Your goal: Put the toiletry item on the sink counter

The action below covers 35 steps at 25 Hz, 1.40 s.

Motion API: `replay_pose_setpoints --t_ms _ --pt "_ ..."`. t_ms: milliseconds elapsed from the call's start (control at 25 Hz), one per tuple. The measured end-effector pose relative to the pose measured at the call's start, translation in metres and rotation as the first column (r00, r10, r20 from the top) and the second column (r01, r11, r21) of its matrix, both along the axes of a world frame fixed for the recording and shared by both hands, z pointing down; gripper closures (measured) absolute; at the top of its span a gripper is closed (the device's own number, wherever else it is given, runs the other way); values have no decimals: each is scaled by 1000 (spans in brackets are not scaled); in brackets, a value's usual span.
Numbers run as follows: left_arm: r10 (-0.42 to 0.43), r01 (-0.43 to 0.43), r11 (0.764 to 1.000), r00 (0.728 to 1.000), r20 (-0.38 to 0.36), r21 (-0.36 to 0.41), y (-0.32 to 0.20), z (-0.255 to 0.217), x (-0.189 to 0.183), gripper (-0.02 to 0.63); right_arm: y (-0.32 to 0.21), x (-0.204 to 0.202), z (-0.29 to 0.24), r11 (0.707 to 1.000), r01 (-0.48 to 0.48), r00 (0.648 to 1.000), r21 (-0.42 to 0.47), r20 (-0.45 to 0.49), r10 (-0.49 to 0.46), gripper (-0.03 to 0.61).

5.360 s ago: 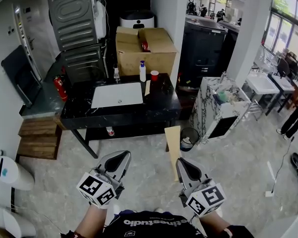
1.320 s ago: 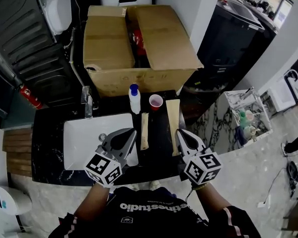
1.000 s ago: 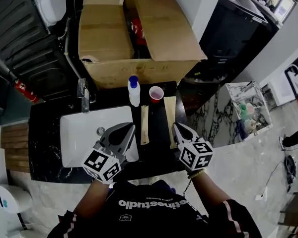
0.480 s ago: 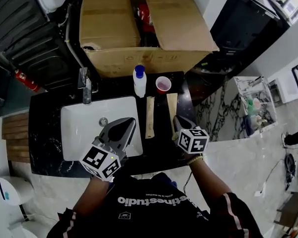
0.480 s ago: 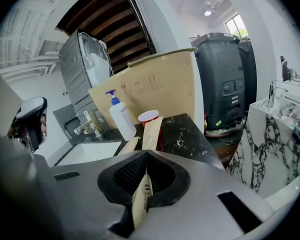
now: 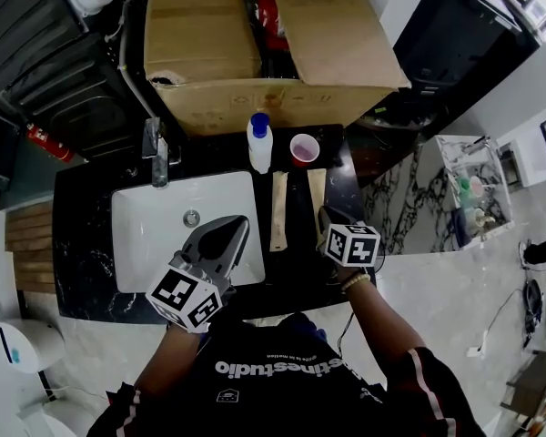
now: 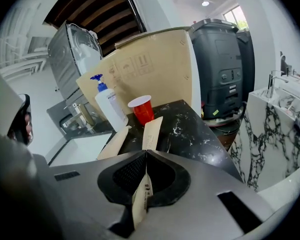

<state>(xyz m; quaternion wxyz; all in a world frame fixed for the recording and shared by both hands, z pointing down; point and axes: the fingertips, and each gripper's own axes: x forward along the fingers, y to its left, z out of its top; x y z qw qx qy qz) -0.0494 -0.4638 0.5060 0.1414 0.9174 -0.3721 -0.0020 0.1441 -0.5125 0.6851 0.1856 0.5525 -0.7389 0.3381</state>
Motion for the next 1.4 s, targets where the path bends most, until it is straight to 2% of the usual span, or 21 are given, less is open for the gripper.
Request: replay_pose_setpoints --t_ms 560,760,920,1040,1160,1240,1400 --pt "-20 20 1000 1000 -4 3 6 -5 -5 600 -5 0 10 999 -24 999 -29 40 26 534" --pt "-35 35 999 999 10 5 14 -10 -8 600 -3 -1 5 999 -27 998 -18 50 27 491" --pt "-34 34 999 999 13 24 19 -16 -9 600 -1 0 -15 999 -24 998 25 56 23 485" --pt "-42 41 999 999 12 35 24 -24 -9 600 1 4 -49 994 -17 999 108 46 12 485" --pt "-37 36 999 999 4 39 32 -31 -6 600 13 6 -96 975 16 999 222 26 -22 486" --pt "-34 35 998 999 -2 52 37 -40 -5 600 25 -2 -137 947 55 997 316 36 -70 505" --pt "-13 14 995 1000 -11 99 43 -63 1 600 54 -29 -225 848 144 977 511 62 -203 537"
